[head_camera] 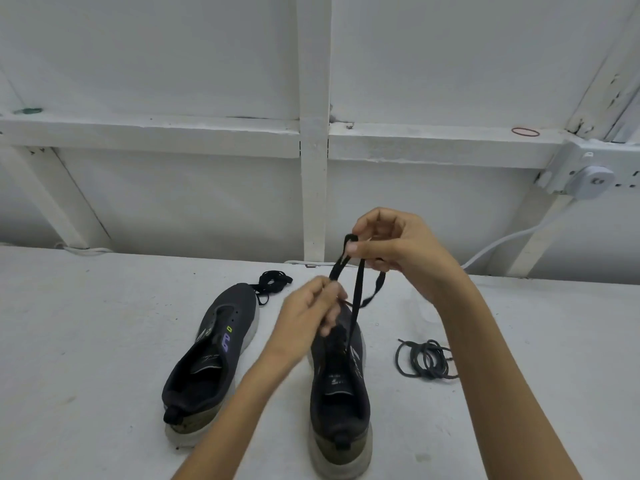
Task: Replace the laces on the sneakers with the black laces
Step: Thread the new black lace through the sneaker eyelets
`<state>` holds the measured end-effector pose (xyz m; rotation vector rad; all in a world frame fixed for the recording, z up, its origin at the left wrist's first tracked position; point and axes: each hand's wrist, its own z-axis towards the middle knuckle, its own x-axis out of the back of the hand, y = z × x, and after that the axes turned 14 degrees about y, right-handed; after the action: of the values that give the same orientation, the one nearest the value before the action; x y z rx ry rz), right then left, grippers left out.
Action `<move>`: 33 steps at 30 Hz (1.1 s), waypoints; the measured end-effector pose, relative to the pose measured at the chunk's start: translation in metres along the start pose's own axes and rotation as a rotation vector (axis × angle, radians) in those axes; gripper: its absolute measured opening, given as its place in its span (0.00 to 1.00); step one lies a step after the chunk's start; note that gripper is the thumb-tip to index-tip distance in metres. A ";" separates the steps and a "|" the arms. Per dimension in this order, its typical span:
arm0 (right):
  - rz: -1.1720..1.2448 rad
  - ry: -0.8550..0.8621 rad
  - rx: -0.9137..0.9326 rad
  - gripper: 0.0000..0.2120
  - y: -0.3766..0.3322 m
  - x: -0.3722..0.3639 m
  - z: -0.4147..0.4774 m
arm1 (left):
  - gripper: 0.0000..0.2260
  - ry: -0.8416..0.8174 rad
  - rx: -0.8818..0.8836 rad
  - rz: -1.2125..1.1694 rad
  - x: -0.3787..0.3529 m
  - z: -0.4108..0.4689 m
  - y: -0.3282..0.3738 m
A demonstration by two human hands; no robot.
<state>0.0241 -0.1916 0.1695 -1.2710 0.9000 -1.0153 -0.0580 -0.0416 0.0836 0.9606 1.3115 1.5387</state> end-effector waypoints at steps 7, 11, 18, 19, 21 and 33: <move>0.088 0.090 0.084 0.12 -0.028 0.012 0.031 | 0.11 -0.038 -0.010 0.193 0.007 0.061 0.048; -0.001 0.120 0.139 0.13 -0.033 0.005 0.049 | 0.17 -0.208 0.096 0.266 0.001 0.079 0.069; -0.364 0.224 0.288 0.10 -0.015 -0.002 0.067 | 0.16 -0.255 0.112 0.231 -0.005 0.087 0.081; -0.486 0.270 0.325 0.09 -0.011 -0.001 0.066 | 0.16 -0.240 0.119 0.216 -0.005 0.088 0.079; -0.520 0.288 0.336 0.07 -0.004 0.000 0.062 | 0.17 -0.213 0.144 0.174 -0.002 0.089 0.076; -0.236 0.072 0.237 0.12 0.008 -0.006 0.045 | 0.13 -0.130 0.262 0.045 -0.001 0.086 0.071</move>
<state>0.0652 -0.1715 0.1660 -1.1624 0.6702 -1.3202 0.0139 -0.0197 0.1662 1.2405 1.4282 1.3338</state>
